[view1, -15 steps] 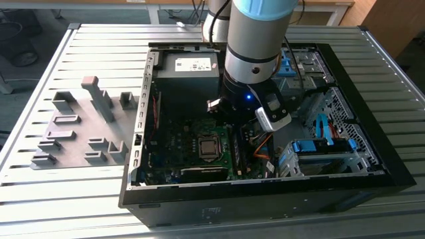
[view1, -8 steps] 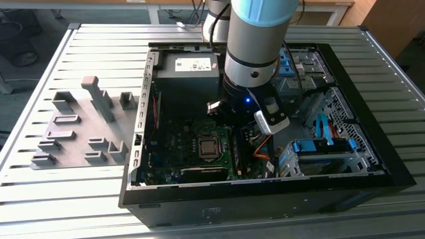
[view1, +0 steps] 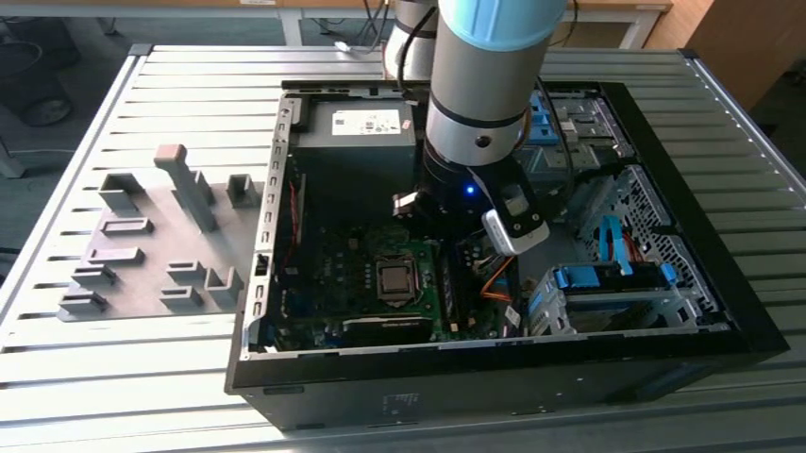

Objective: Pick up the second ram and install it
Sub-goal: 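Insert the second ram into the second slot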

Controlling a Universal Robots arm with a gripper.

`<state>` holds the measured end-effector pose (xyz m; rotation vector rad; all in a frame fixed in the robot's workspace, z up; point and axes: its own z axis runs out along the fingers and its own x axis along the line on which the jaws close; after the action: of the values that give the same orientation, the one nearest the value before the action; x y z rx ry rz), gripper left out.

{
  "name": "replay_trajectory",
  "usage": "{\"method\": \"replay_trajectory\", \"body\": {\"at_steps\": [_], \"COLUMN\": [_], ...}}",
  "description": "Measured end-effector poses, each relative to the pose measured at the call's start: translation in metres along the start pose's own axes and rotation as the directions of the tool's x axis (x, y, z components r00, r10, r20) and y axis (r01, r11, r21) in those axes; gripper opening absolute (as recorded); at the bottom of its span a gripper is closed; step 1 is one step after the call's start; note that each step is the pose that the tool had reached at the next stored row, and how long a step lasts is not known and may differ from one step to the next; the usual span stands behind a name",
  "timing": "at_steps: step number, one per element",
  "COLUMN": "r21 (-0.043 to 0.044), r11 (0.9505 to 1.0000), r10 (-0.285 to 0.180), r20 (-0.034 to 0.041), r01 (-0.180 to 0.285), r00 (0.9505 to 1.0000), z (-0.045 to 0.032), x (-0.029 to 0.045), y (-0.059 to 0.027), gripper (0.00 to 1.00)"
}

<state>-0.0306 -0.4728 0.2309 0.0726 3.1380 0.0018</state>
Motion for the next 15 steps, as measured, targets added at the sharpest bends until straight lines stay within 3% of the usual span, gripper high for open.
{"method": "replay_trajectory", "body": {"at_steps": [15], "r21": [-0.0033], "r11": [0.9995], "r10": [-0.030], "r20": [-0.0001], "r01": [0.030], "r00": [0.9995], "z": [0.0077], "x": [-0.0036], "y": [0.0002], "gripper": [0.14]}}
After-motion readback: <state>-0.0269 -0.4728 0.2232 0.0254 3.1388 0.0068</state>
